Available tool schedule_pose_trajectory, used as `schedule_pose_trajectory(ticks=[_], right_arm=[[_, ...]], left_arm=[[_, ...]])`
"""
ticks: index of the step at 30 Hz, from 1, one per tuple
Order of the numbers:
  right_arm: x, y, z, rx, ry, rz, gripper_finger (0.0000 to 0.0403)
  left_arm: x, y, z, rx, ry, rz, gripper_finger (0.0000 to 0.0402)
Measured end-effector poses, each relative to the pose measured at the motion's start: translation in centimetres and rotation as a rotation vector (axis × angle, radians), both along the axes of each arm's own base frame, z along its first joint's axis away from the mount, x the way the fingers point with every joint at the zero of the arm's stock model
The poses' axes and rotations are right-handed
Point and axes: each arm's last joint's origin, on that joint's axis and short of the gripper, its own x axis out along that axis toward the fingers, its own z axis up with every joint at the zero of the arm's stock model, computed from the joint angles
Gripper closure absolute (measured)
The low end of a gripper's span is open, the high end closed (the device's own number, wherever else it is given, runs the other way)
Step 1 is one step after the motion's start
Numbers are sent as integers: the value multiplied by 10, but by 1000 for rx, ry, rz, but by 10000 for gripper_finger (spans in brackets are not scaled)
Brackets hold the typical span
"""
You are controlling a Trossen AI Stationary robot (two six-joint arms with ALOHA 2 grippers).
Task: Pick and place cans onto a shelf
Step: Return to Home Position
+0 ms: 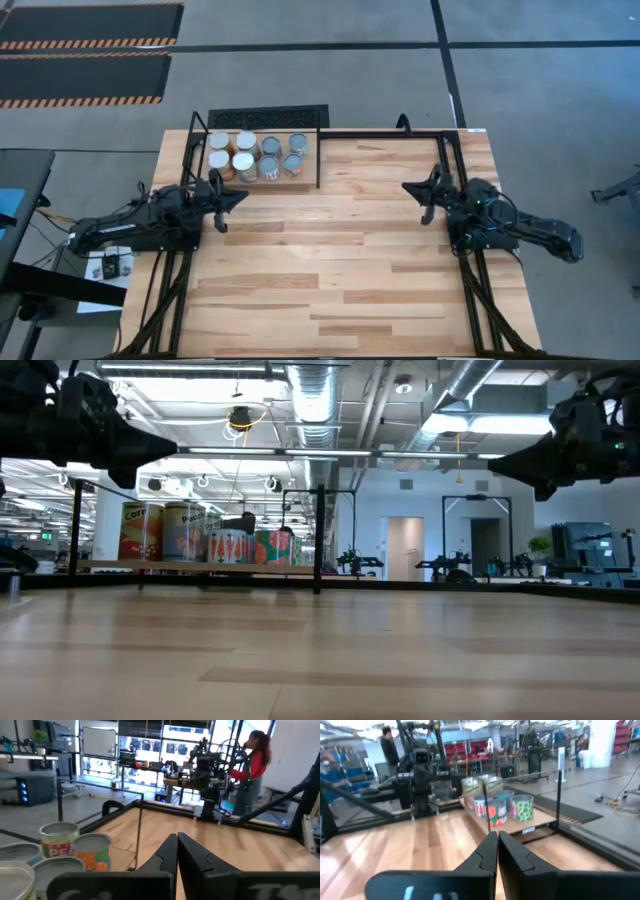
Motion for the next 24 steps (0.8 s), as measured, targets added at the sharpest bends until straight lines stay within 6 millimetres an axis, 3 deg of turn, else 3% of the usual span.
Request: schedule_pose_trajectory(ticks=[24], right_arm=[[3,3,-6,73,48,42,365]], left_arm=[[0,0,-3,-56,10,-1,401]])
